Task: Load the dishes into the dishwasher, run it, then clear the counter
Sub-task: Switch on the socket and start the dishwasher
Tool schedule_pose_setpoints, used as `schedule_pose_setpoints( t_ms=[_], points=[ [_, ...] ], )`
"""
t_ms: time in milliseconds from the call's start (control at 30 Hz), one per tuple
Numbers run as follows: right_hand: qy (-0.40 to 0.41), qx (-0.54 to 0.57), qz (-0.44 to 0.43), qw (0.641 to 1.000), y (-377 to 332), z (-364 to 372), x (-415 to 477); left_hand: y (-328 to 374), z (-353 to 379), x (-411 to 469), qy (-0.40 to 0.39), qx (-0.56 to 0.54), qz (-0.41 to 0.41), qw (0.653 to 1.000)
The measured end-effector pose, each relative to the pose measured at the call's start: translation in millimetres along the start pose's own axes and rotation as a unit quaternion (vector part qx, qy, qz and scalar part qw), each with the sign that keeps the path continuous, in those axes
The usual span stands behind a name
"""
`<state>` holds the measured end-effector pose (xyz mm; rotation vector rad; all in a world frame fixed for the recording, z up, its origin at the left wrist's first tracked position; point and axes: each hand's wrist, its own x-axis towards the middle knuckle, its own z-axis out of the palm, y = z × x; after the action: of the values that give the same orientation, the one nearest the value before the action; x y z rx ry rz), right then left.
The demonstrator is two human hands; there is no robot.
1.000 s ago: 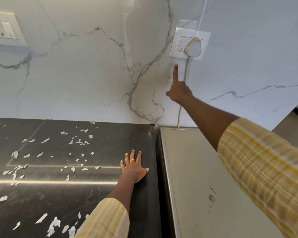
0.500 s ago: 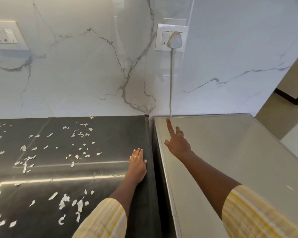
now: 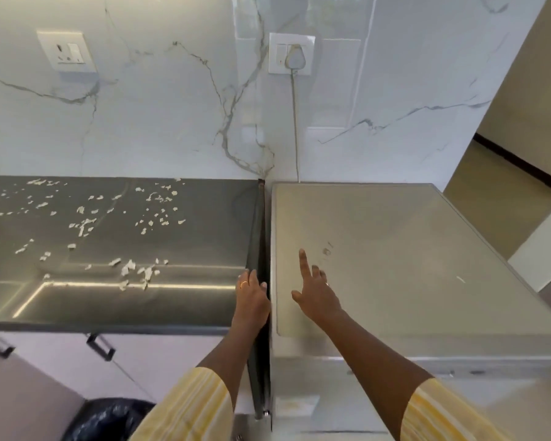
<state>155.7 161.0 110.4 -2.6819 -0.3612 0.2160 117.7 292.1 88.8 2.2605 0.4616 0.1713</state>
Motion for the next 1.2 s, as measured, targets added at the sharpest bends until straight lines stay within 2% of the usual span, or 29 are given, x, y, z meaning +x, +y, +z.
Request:
schedule_pose_setpoints(
  t_ms=[133, 333, 467, 533, 600, 700, 833, 967, 1200],
  points=[
    [0.001, 0.091, 0.031, 0.995, 16, 7, -54, -1, 10, -51, -0.002, 0.048, 0.042, 0.998],
    [0.132, 0.119, -0.019, 0.984, 33, 31, -131, -18, 19, -110, -0.077, 0.165, 0.174, 0.968],
    [0.269, 0.141, -0.032, 0.952, 43, 61, -167, -30, 24, -112, -0.117, 0.238, 0.199, 0.943],
    [0.242, 0.178, 0.007, 0.954, 47, 80, -177, -37, 29, -110, -0.113, 0.290, 0.221, 0.924],
    [0.145, 0.249, 0.098, 0.953, 52, 101, -176, -45, 36, -111, -0.084, 0.304, 0.236, 0.919],
    [0.062, 0.354, 0.211, 0.909, 53, 125, -156, -50, 45, -113, -0.037, 0.314, 0.242, 0.917],
    [0.037, 0.451, 0.311, 0.836, 45, 140, -124, -50, 51, -114, 0.029, 0.323, 0.272, 0.906],
    [0.032, 0.506, 0.364, 0.781, 45, 147, -111, -49, 54, -112, 0.075, 0.328, 0.301, 0.892],
    [0.060, 0.544, 0.386, 0.743, 39, 140, -102, -49, 61, -105, 0.115, 0.325, 0.311, 0.886]
  ],
)
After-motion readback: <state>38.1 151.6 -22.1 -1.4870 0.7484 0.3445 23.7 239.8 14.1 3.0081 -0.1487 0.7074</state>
